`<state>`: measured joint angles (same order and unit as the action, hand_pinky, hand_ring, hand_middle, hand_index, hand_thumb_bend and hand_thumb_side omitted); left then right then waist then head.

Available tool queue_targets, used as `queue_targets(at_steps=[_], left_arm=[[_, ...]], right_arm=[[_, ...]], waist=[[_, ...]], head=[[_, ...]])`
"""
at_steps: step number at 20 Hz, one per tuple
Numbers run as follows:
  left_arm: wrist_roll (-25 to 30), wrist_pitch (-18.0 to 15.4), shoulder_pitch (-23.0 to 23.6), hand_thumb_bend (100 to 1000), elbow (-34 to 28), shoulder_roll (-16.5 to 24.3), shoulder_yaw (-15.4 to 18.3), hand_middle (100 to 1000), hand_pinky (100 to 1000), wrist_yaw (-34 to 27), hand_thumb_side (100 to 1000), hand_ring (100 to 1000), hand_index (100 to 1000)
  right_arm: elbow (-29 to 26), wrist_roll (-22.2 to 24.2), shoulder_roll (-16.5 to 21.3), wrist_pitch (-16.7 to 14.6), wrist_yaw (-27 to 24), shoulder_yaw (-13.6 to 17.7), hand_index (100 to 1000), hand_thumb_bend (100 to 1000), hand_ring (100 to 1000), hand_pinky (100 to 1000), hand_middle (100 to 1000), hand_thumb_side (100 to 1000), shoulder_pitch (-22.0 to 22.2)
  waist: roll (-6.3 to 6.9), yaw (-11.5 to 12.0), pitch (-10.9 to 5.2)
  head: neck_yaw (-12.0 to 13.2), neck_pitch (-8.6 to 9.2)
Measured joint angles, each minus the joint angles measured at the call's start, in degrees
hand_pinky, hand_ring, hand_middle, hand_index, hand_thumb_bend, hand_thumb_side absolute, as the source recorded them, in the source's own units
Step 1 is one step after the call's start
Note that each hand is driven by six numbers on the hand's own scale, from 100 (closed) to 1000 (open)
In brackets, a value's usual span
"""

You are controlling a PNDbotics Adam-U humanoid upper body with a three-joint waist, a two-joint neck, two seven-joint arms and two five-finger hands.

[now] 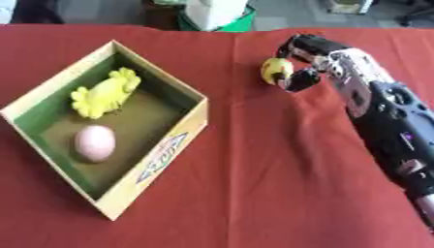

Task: Pick up objects on the table and place them in the box.

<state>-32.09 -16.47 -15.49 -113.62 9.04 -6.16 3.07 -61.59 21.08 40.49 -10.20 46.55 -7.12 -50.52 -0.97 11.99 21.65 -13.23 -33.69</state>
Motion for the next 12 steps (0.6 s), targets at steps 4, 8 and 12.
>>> queue_targets(at_steps=[4,8,12], left_arm=[[0.1,0.1,0.0,100,0.0,0.0,0.0,667,710,0.0,908,608,752],[0.0,0.1,0.0,100,0.0,0.0,0.0,667,710,0.0,905,608,752],[0.0,0.2,0.2,100,0.0,0.0,0.0,667,709,0.0,904,608,752]], right_arm=[[-2.7,0.2,0.0,0.6,-3.7,-0.6,632,100,811,665,536,147,0.2],[-5.6,0.2,0.1,2.2,-6.7,-1.0,614,100,789,652,520,170,0.2],[-7.5,-0.2,0.1,3.9,-8.7,-1.3,589,100,775,648,498,132,0.1]], waist=[[0.10,-0.3,-0.30],[0.15,-0.3,-0.86],[0.37,-0.4,-1.44]], head=[[0.0,-0.37],[0.1,-1.39],[0.8,-2.51]])
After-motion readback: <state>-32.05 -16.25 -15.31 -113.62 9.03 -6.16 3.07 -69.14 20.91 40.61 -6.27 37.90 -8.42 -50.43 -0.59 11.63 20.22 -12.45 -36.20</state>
